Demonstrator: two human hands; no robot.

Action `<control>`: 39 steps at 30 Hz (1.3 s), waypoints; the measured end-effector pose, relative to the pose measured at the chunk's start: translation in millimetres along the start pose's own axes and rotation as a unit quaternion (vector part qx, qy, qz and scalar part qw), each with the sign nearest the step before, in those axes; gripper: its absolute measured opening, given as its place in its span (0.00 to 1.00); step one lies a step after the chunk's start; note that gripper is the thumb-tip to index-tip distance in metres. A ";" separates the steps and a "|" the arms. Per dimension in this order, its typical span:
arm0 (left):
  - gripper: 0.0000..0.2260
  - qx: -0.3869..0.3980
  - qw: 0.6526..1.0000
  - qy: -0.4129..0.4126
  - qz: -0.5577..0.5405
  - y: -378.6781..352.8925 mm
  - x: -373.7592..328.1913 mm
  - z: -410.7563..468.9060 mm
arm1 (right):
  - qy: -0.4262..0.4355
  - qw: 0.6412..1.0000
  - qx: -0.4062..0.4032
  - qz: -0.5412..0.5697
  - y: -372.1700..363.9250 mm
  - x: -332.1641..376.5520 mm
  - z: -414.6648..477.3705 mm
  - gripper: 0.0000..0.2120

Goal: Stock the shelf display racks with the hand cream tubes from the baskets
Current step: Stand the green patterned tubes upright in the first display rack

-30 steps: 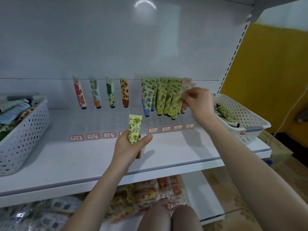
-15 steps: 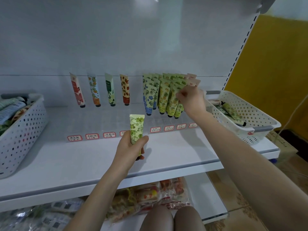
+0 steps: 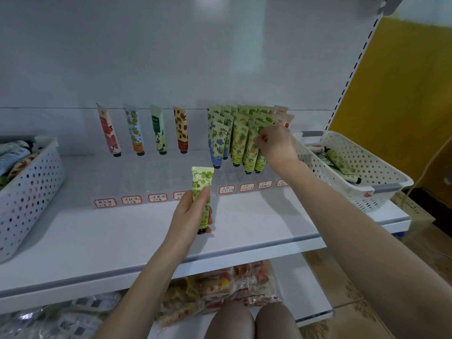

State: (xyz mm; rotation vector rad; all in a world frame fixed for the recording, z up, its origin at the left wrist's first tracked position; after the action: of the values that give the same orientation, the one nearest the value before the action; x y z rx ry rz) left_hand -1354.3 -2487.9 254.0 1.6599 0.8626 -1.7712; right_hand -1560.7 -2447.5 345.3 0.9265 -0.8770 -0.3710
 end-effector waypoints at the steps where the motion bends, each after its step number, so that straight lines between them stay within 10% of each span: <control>1: 0.08 -0.001 1.000 0.002 -0.001 -0.4 0.0 0.4 | 0.001 1.000 -0.001 0.000 -0.5 -0.1 0.1 0.13; 25: 0.09 0.053 0.995 -0.080 0.035 3.6 -26.3 -11.6 | 0.026 0.980 -0.045 0.194 33.8 -1.0 -41.3 0.08; 31: 0.08 0.080 0.993 -0.082 0.018 -9.4 -32.2 -19.9 | -0.008 0.917 0.199 0.346 14.8 4.9 -88.8 0.02; 39: 0.05 0.085 0.991 -0.098 0.041 -25.5 -18.0 -21.5 | -0.149 0.829 0.216 0.493 4.7 -26.8 -106.7 0.03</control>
State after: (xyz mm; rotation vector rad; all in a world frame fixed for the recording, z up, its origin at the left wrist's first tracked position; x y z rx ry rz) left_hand -1358.7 -2455.6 273.3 1.5666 0.5615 -1.9558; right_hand -1493.2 -2370.9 304.0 0.7011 -1.6432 0.6290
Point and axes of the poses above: each hand's wrist, its own z-axis towards the middle knuckle, its own y-axis out of the back of the hand, x = y × z, the point moved 3 cm from there along z, towards the middle knuckle, and after that the axes turned 9 degrees about -y, right-handed, at the moved point
